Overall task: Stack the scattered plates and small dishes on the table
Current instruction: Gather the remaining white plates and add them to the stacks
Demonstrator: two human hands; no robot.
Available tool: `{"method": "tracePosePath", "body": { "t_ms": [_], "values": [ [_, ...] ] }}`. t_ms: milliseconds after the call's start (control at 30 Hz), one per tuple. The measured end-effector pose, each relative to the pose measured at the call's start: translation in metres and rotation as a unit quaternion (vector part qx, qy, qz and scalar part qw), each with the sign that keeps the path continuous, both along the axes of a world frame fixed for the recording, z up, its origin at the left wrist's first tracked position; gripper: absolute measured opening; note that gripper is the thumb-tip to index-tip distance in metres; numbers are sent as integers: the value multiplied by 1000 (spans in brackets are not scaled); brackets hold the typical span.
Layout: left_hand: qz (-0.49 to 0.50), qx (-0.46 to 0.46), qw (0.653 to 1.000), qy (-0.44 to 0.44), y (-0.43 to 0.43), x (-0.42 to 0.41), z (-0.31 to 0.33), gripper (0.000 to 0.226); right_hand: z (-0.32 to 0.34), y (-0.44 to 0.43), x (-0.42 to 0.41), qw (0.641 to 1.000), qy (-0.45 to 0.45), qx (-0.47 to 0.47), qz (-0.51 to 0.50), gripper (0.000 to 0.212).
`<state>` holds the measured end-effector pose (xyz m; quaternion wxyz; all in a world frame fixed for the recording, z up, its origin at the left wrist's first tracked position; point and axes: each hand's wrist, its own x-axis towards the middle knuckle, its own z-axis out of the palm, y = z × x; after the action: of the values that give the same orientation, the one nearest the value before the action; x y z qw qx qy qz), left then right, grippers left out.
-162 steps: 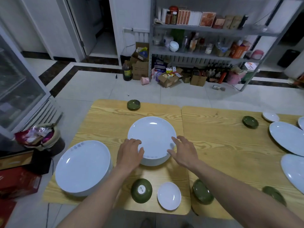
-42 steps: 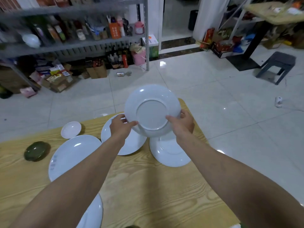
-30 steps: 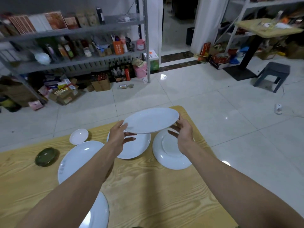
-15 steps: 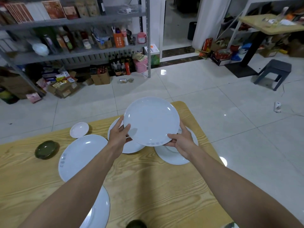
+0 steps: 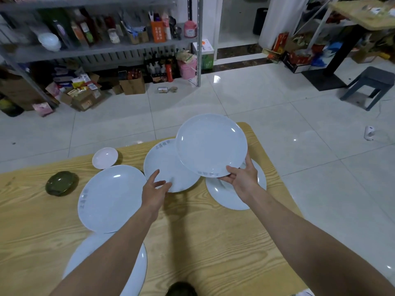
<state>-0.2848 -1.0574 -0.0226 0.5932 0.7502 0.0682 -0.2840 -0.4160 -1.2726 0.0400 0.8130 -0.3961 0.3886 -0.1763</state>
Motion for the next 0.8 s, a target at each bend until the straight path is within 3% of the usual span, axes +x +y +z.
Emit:
{"method": "tracePosePath", "body": {
  "t_ms": [300,567,800],
  "values": [
    [-18,105,994,-7,0,-2,-30,73,-16,2,14,1000,24,10,-1,90],
    [95,50,994,13,-11,5,-46,88,-20,2,19,999,36,3,2,91],
    [177,-101,976,74,-19,10,-35,102,-16,2,24,1000,30,2,7,92]
  ]
}}
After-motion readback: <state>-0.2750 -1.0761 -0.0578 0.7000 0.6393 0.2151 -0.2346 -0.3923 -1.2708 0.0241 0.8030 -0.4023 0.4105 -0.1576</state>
